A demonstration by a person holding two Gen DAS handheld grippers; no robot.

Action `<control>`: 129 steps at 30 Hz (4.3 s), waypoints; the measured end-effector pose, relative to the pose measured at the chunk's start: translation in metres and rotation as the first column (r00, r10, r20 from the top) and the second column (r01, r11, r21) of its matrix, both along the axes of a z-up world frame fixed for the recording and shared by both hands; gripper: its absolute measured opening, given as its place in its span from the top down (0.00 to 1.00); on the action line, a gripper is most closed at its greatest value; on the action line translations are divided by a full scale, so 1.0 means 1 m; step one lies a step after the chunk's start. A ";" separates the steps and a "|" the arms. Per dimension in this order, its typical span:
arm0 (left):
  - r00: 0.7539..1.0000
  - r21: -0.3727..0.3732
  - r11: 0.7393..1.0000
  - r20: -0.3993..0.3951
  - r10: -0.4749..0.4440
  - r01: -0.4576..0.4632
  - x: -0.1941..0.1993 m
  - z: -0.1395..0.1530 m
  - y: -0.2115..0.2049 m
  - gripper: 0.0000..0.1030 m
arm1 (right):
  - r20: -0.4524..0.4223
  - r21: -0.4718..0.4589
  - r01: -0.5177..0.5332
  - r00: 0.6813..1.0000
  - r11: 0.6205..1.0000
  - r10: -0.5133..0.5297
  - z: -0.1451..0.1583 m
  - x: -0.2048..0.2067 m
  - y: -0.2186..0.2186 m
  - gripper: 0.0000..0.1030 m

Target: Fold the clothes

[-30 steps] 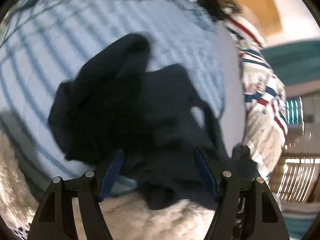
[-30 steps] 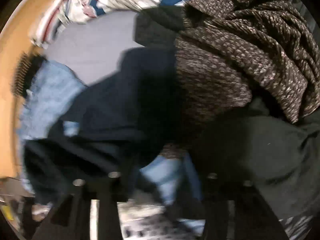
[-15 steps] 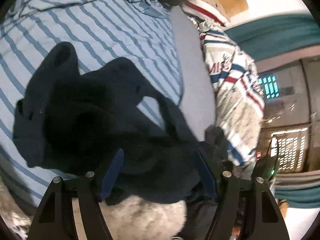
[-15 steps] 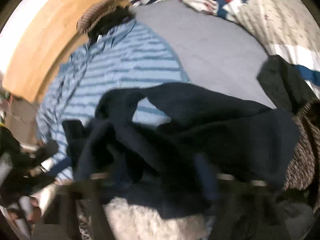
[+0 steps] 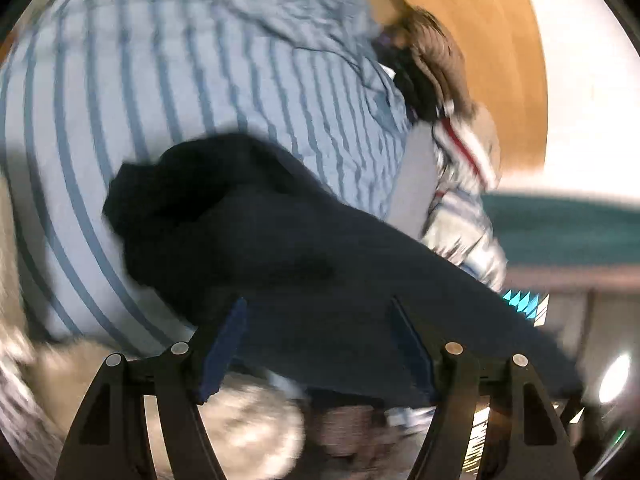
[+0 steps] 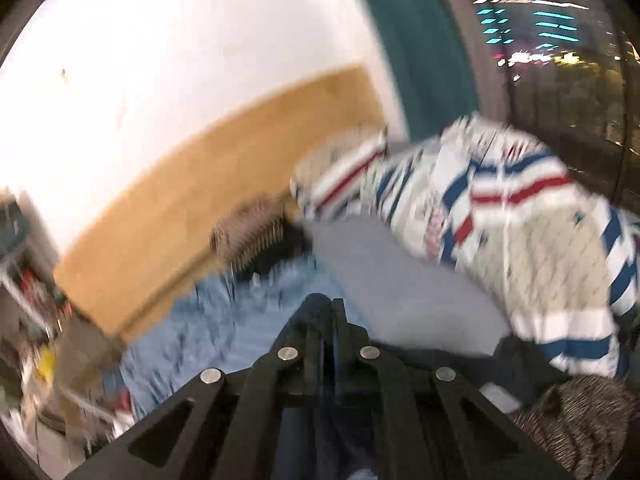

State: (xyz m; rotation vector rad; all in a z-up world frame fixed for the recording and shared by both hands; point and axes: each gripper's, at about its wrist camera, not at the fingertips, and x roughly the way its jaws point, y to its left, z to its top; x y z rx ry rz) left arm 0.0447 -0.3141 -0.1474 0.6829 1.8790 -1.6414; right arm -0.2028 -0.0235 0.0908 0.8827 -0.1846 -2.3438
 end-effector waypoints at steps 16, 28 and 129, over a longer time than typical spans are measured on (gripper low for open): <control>0.985 0.220 0.969 -0.155 -0.082 0.115 -0.025 -0.017 0.047 0.29 | -0.299 -0.032 0.118 0.946 0.992 -0.122 0.158 0.059 0.063 0.96; 0.954 0.275 0.959 -0.264 0.145 -0.070 0.055 -0.012 0.003 0.29 | -0.373 -0.043 -0.163 0.918 0.986 0.136 0.209 0.107 -0.089 0.96; 0.930 -0.122 0.947 0.260 -0.258 0.297 0.072 -0.039 -0.010 0.38 | 0.354 0.392 -0.447 0.880 0.804 0.316 -0.213 0.161 -0.089 0.21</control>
